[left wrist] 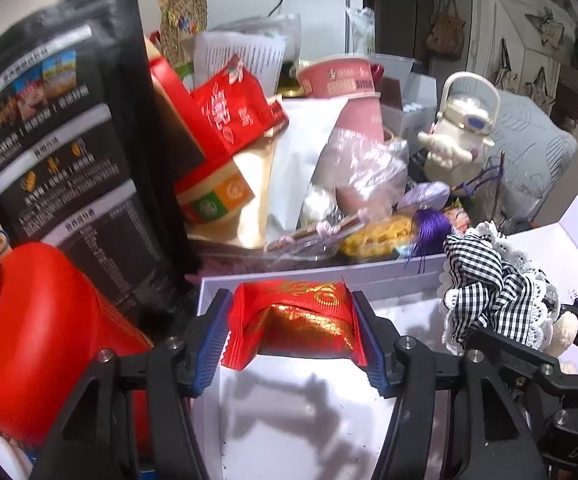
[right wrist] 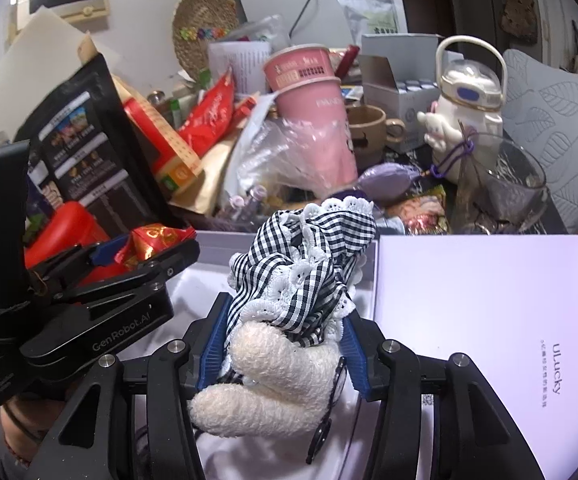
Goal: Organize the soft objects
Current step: 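Carry the candy packet and gingham doll with both tools over the white box, then open the left tool to drop the candy while the right tool releases the doll into the box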
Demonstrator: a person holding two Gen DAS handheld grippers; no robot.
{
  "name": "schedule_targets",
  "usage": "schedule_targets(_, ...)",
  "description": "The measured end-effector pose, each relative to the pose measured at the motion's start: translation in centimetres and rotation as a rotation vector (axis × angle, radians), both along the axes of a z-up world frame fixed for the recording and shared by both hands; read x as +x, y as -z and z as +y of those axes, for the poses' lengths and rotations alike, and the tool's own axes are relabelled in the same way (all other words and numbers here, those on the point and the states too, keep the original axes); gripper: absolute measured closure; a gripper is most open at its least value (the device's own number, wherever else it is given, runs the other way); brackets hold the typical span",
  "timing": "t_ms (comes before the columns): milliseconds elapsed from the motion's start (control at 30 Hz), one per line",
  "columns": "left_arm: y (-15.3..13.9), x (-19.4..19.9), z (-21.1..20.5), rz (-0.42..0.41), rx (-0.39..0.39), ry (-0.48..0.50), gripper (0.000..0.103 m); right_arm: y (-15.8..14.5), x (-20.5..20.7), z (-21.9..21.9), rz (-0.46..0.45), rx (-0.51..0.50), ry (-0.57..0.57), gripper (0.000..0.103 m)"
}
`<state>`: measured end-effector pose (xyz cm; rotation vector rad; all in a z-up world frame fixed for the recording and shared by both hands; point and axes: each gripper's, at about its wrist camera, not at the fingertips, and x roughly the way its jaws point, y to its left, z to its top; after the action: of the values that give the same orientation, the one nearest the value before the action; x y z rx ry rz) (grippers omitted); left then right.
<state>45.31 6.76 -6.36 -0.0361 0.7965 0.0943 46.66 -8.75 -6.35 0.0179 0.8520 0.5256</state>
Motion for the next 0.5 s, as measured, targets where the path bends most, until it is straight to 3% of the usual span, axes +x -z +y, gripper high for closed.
schedule_targets(400, 3.7, 1.8, -1.2, 0.189, 0.003, 0.025, 0.043, 3.0, 1.1, 1.2, 0.082, -0.096, -0.021, 0.050)
schedule_targets(500, 4.4, 2.2, -1.0, 0.233, -0.044, 0.024, 0.042, 3.0, 1.1, 1.2, 0.082, -0.100, -0.020, 0.050)
